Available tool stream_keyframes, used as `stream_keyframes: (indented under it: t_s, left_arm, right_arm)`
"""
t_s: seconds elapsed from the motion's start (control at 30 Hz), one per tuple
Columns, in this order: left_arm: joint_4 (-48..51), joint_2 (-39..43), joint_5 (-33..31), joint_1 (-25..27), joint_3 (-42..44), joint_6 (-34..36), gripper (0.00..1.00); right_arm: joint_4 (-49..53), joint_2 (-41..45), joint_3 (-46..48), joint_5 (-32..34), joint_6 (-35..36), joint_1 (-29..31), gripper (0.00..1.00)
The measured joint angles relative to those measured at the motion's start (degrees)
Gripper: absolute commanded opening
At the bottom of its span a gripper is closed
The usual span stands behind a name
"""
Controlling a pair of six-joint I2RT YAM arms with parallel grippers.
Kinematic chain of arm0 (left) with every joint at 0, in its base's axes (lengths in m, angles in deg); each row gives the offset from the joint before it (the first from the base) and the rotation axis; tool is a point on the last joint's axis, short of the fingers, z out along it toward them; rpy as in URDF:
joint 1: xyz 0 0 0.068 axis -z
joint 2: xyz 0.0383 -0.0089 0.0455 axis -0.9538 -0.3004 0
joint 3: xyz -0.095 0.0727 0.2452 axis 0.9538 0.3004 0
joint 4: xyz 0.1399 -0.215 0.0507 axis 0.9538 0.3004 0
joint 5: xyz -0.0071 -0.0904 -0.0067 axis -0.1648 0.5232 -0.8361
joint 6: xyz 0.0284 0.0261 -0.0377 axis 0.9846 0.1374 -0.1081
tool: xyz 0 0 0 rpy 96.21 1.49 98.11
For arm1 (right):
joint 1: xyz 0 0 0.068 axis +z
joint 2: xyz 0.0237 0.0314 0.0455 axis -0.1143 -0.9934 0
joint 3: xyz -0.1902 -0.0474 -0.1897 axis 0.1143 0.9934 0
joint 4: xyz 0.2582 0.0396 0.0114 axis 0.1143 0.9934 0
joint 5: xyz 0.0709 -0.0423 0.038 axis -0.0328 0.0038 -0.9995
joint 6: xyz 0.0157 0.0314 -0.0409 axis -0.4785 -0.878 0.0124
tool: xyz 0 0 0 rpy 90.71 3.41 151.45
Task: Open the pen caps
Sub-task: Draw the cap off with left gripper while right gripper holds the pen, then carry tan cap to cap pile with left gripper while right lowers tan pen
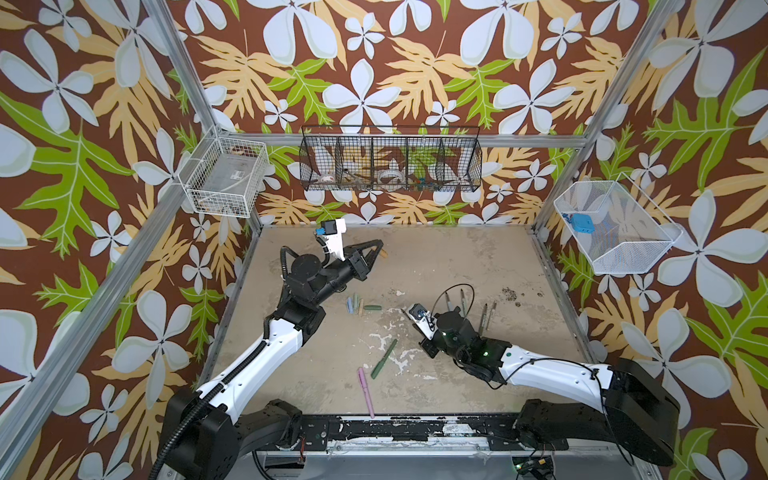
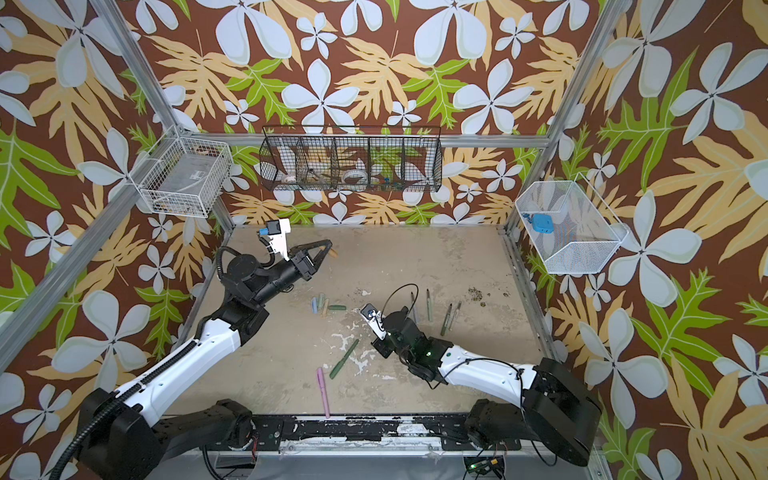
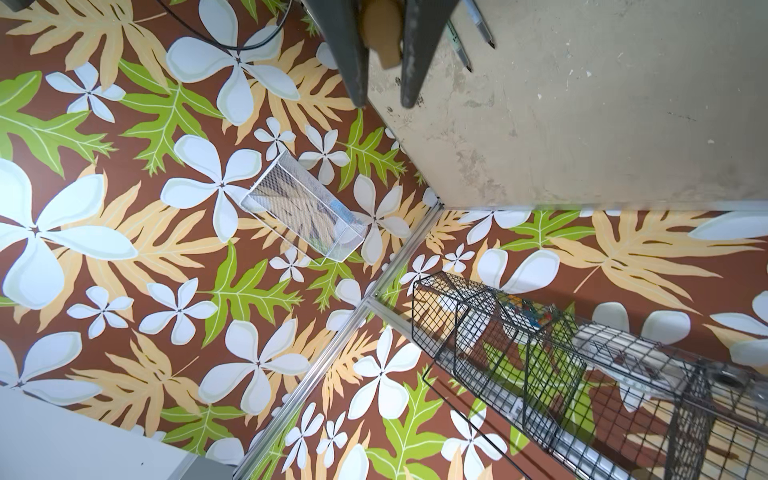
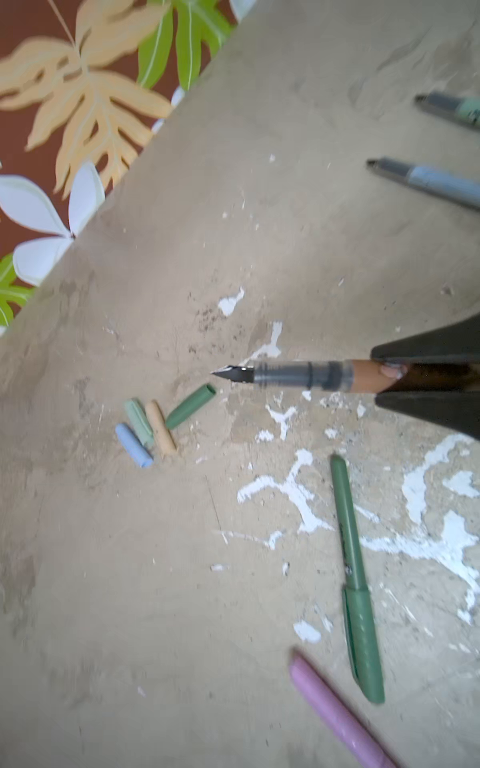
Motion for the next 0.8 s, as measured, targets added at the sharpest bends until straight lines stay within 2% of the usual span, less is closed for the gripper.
stream_keyframes:
  t_s: [0.17, 0.3, 0.6, 0.8]
  left_arm:
    - [-0.44, -0.04, -0.24, -0.55, 0.02, -0.13, 0.0]
    - [0.7, -0.48, -3.58, -0.55, 1.68, 0.04, 0.0]
    - [12.55, -6.54, -13.51, -0.55, 5.07, -0.61, 0.0]
    - [20.31, -6.69, -23.87, -0.55, 6.73, 0.79, 0.0]
  right_arm:
    - [1.36, 1.27, 0.63, -2.03, -0.39, -1.92, 0.0]
    - [1.27, 2.91, 1.16, -2.03, -1.79, -3.67, 0.0]
    - [1.31, -0.09, -0.52, 1.42, -6.43, -7.85, 0.0]
    - [2.1, -0.94, -0.83, 6.8, -9.62, -10.54, 0.0]
